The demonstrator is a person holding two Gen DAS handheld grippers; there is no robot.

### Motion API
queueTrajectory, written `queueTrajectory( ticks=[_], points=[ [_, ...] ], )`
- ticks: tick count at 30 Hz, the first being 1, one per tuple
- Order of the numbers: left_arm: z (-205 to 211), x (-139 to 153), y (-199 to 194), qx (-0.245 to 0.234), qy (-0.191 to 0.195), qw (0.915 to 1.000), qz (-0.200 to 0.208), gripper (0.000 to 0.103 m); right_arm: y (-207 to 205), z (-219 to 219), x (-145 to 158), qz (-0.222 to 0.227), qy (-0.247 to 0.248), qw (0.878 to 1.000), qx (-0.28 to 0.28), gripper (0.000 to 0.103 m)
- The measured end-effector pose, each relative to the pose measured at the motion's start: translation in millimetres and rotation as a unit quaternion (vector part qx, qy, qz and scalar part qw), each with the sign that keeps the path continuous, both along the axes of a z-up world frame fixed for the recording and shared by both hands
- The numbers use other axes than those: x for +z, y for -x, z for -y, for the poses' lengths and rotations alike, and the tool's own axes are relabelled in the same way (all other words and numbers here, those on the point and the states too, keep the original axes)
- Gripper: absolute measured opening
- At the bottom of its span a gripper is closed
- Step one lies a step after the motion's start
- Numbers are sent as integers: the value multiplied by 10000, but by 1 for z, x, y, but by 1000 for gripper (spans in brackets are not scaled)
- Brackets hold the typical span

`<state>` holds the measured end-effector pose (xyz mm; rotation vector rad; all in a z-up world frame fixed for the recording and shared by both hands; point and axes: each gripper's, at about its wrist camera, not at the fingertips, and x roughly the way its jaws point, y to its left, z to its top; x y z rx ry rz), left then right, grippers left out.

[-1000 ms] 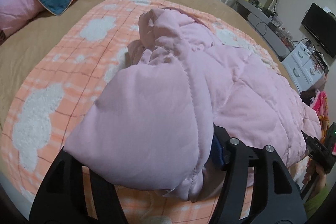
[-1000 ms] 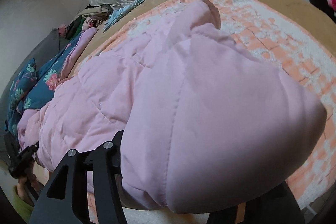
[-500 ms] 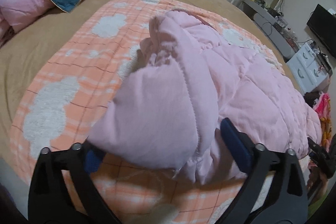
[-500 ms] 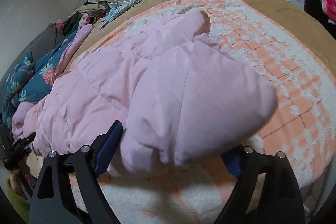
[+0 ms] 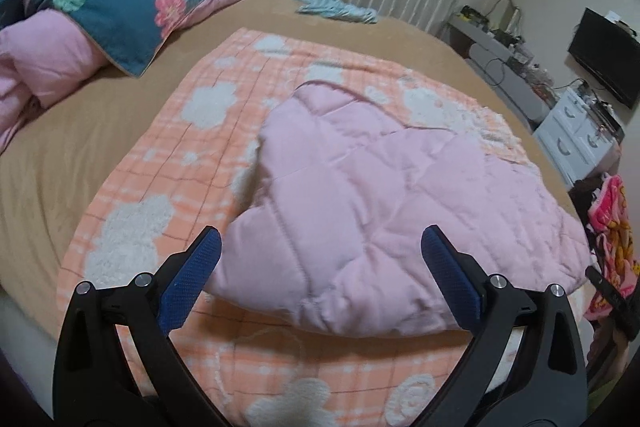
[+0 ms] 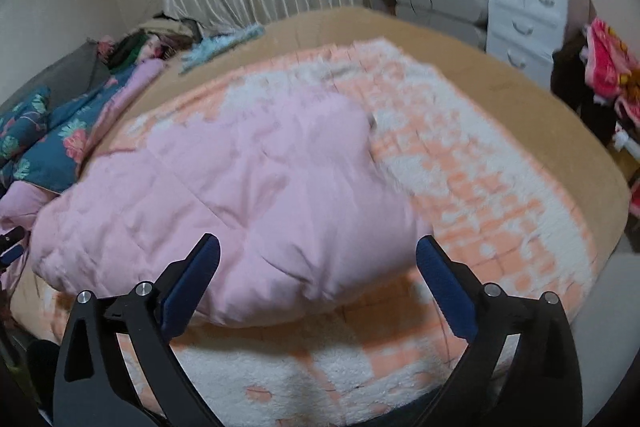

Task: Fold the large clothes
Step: 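Release the jacket and press the folded bundle flat with both grippers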

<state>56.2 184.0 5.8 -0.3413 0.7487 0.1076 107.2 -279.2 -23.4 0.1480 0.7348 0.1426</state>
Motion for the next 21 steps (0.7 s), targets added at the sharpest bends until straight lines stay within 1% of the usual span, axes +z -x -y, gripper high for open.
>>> queueTrajectory(
  ticks=[4,11,17,21],
  points=[
    [16,15,5,-117,-92,9997,186,94,14,-8,26,402,150,9990,145,99],
    [38,35,21,-295,-167,9982,502,94,46,-26,52,769,211,9956,493,99],
    [53,42,37,-447,-185,9964,695,94,74,-40,66,998,240,9920,740,99],
    [66,41,47,-594,-210,9952,743,94,92,-52,67,1088,294,9899,863,99]
  ],
)
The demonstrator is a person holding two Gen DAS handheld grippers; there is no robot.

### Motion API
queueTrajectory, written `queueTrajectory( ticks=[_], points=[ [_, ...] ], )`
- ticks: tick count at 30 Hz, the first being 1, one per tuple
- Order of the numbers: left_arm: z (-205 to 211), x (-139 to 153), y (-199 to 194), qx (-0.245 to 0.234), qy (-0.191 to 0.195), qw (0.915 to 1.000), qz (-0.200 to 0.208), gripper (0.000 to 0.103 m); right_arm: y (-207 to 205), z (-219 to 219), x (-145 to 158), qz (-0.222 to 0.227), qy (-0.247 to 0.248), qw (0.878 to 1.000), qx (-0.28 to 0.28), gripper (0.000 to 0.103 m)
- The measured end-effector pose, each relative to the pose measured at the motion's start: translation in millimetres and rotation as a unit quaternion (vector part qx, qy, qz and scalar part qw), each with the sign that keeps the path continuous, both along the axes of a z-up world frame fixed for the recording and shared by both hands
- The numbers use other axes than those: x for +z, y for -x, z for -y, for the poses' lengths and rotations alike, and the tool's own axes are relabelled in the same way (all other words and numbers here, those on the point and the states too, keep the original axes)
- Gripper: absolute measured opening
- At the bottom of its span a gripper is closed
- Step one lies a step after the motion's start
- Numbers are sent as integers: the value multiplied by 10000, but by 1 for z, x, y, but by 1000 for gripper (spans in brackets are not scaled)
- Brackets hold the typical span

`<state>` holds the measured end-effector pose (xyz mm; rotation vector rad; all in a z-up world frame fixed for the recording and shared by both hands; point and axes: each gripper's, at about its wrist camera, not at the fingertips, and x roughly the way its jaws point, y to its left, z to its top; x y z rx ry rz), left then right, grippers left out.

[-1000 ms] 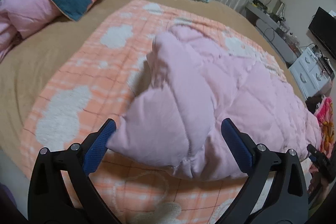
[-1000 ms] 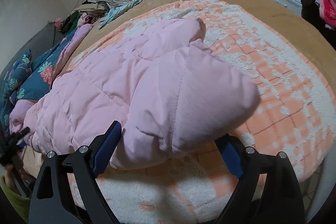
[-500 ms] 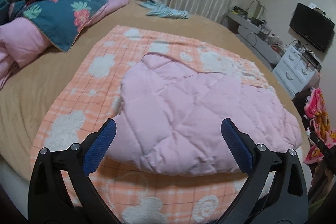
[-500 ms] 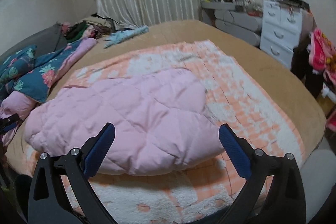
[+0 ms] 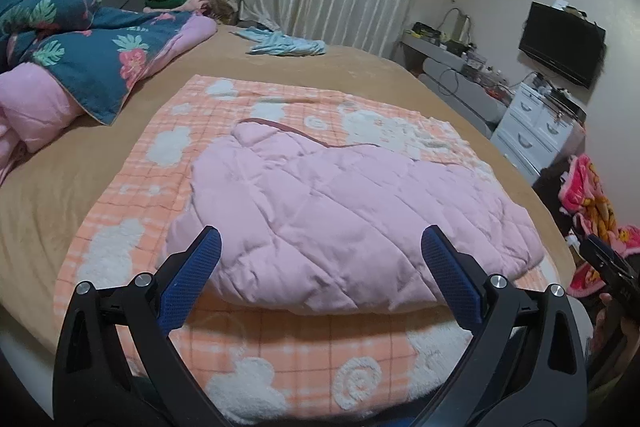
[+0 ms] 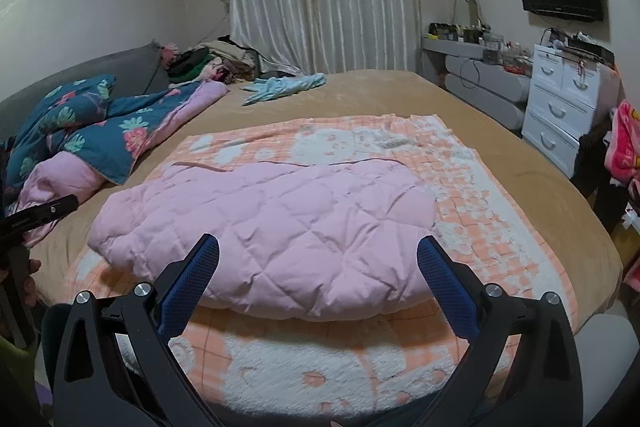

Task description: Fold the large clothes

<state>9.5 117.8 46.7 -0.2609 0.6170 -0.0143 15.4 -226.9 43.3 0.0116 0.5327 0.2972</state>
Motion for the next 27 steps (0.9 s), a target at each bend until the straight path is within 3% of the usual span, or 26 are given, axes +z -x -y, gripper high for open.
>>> queueTrajectory(
  ticks=[13,20,27],
  points=[
    [42,-45,27,-411,21,9988,-256,94,27,-27,-35,-223,4,9997,110,99],
    [53,-50,32,-516,6,9984,-222,94,31,-45,-58,-538,48,9978,390,99],
    [56,-51,32,-510,-47,9984,-243,94,34,-54,-55,-439,72,9976,536,99]
  ],
)
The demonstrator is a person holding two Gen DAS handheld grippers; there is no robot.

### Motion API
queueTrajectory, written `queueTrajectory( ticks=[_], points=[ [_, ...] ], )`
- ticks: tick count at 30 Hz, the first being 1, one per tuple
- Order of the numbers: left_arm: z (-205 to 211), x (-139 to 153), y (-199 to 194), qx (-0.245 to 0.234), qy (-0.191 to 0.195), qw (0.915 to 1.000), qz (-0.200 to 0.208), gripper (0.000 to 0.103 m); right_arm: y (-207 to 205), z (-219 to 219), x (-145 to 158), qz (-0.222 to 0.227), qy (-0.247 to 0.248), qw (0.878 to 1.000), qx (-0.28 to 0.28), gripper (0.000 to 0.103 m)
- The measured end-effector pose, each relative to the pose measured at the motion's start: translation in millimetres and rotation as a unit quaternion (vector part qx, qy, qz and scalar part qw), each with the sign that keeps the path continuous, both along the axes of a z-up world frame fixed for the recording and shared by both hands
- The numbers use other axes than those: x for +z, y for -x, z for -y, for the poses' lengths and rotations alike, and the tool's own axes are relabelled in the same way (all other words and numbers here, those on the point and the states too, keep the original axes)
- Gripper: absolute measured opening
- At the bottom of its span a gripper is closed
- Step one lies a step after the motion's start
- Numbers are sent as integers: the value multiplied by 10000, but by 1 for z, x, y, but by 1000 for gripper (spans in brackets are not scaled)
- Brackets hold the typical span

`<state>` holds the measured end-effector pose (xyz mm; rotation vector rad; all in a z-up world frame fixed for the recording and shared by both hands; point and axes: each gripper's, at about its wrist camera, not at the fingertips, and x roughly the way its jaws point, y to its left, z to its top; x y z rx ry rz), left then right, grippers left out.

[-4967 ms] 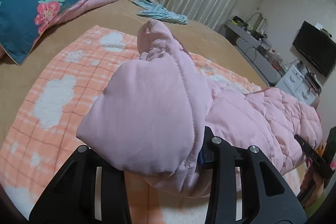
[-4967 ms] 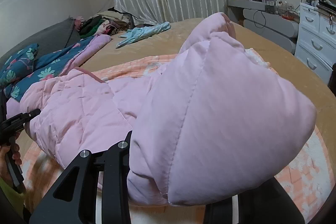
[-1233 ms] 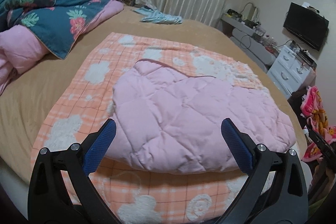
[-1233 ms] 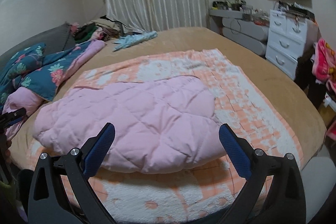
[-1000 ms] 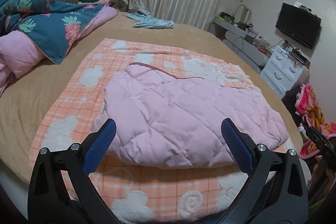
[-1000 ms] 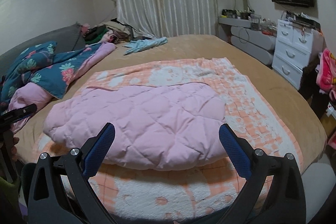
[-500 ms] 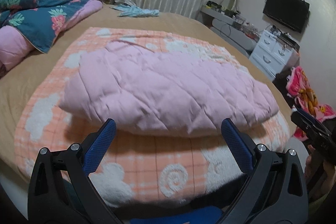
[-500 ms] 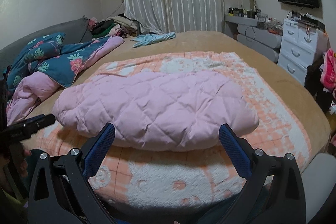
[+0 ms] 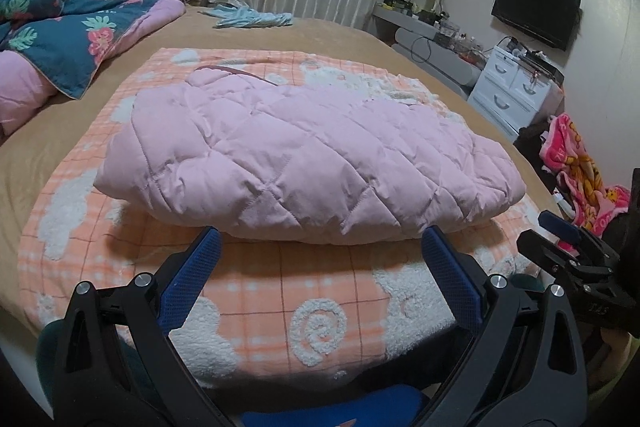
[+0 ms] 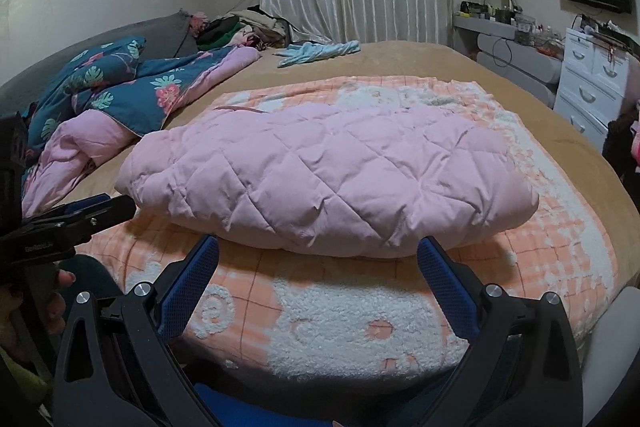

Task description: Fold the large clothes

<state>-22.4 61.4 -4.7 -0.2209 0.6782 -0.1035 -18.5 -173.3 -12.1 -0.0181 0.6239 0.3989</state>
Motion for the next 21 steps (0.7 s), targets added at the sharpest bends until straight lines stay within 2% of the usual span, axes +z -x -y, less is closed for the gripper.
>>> queueTrajectory(
  ticks=[21],
  points=[
    [-4,-1,0,100,-96,9999,-75,94,0,0,0,-15,-6,10000,9,99]
  ],
)
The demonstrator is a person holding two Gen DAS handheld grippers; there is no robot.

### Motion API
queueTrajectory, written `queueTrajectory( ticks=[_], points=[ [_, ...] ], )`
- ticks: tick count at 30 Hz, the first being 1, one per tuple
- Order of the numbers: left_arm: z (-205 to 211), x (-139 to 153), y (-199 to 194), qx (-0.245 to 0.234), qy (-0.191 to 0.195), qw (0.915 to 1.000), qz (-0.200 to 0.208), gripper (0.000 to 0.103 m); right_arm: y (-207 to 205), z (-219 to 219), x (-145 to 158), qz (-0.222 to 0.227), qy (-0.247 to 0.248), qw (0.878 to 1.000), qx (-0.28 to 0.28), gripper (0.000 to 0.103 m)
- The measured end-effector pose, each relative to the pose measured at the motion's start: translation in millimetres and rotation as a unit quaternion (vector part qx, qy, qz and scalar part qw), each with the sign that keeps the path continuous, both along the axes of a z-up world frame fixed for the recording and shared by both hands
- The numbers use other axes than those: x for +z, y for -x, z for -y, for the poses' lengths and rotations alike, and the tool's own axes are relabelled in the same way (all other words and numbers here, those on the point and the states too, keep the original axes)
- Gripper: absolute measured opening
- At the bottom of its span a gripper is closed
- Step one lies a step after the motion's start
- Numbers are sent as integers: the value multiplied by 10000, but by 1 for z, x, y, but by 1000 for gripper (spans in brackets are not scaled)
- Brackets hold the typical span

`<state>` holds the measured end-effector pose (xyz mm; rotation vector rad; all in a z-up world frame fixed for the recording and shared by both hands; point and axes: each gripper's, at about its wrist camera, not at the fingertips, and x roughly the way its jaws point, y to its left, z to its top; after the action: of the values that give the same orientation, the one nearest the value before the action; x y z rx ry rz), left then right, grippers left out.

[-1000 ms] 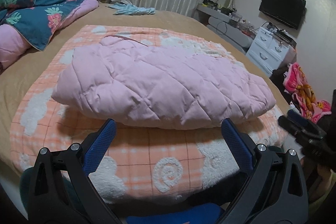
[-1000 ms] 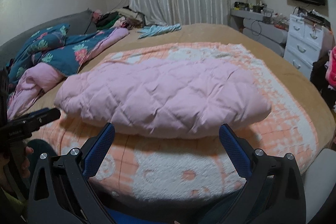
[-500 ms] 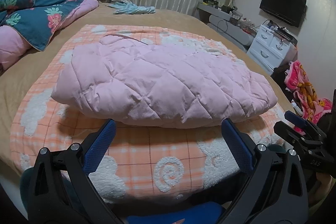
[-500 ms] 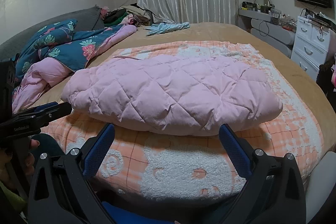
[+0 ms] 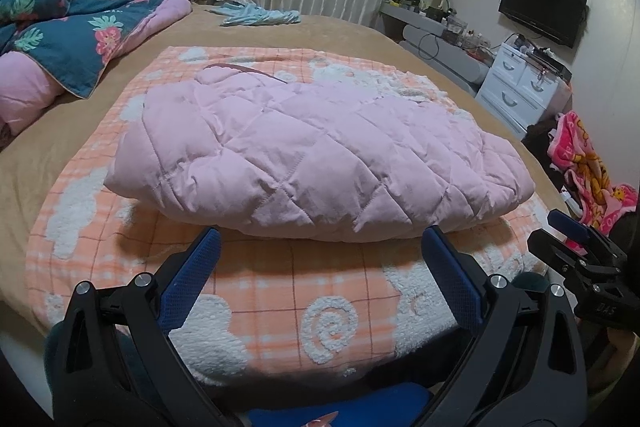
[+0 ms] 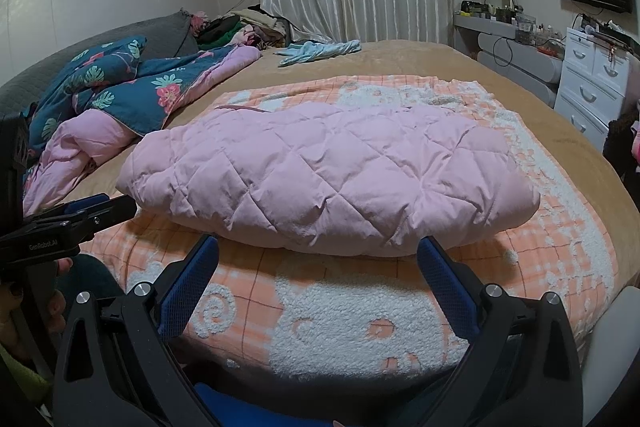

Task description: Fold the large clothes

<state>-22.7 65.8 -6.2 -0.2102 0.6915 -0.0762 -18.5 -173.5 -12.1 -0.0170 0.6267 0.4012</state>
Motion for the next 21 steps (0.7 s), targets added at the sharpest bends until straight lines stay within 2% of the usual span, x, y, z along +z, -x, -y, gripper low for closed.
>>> queueTrajectory(
  ticks=[21],
  points=[
    [1,4,4,10,-146,9999,4,94,1,0,1,4,9,10000,-14,99]
  ],
)
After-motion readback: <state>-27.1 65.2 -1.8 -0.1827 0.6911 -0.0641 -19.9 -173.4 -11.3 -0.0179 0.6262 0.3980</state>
